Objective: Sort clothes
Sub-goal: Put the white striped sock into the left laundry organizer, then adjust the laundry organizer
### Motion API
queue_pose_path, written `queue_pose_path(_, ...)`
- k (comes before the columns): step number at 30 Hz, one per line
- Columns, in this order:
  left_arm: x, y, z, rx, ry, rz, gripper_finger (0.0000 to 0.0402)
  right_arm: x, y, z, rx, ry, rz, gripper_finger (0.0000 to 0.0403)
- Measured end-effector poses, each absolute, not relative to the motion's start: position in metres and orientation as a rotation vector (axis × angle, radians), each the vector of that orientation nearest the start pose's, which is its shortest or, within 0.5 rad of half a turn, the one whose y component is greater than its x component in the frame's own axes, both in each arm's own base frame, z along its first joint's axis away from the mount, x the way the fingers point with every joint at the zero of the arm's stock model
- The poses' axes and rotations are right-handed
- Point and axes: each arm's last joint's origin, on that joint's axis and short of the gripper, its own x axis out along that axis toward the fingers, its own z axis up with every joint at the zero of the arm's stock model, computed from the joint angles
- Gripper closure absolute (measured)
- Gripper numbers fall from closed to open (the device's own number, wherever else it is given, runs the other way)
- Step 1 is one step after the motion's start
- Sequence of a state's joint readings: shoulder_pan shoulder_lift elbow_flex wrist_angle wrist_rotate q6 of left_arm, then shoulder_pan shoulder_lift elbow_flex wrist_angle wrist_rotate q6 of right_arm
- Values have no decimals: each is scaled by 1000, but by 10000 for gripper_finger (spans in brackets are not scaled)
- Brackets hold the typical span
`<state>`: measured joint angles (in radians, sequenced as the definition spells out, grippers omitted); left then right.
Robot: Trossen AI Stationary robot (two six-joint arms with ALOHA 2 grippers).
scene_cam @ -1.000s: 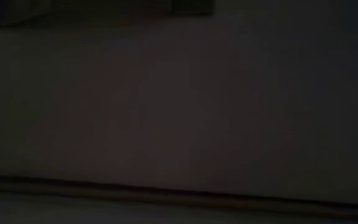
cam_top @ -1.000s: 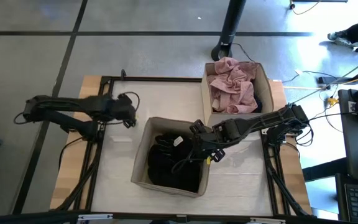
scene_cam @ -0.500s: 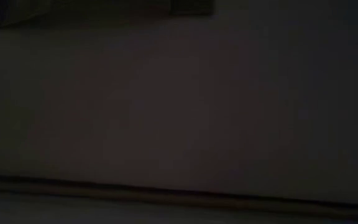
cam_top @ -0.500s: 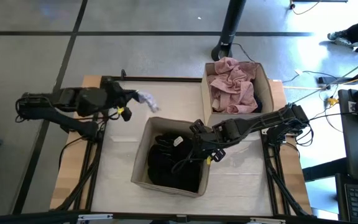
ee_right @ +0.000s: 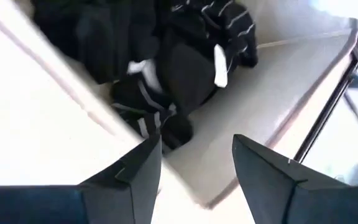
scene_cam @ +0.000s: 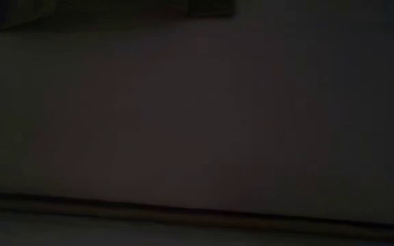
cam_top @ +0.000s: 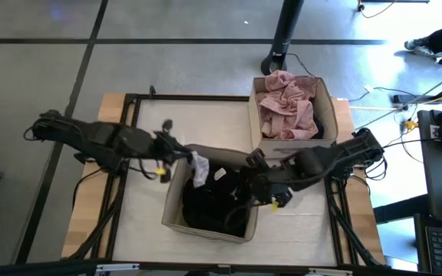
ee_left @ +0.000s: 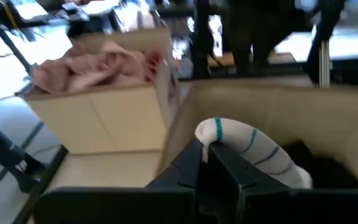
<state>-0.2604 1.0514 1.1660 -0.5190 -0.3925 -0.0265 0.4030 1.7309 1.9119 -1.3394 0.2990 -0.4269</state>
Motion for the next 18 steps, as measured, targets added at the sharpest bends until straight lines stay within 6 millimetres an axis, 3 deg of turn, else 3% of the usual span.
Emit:
queue_pose_path(4, 231, -56, 363, 116, 471, 118, 379, 291, 132, 389, -731, 1115, 300, 205)
queue_pose_path(8, 249, -59, 347, 135, 537, 127, 357, 273, 143, 382, -744, 1182, 197, 205)
queue_pose_path(12, 256, -58, 339, 124, 576, 145, 313, 257, 151, 355, -678, 1290, 158, 205)
queue_pose_path(18, 241, -54, 333, 125, 706, 146, 252, 233, 154, 306, -669, 1338, 79, 205)
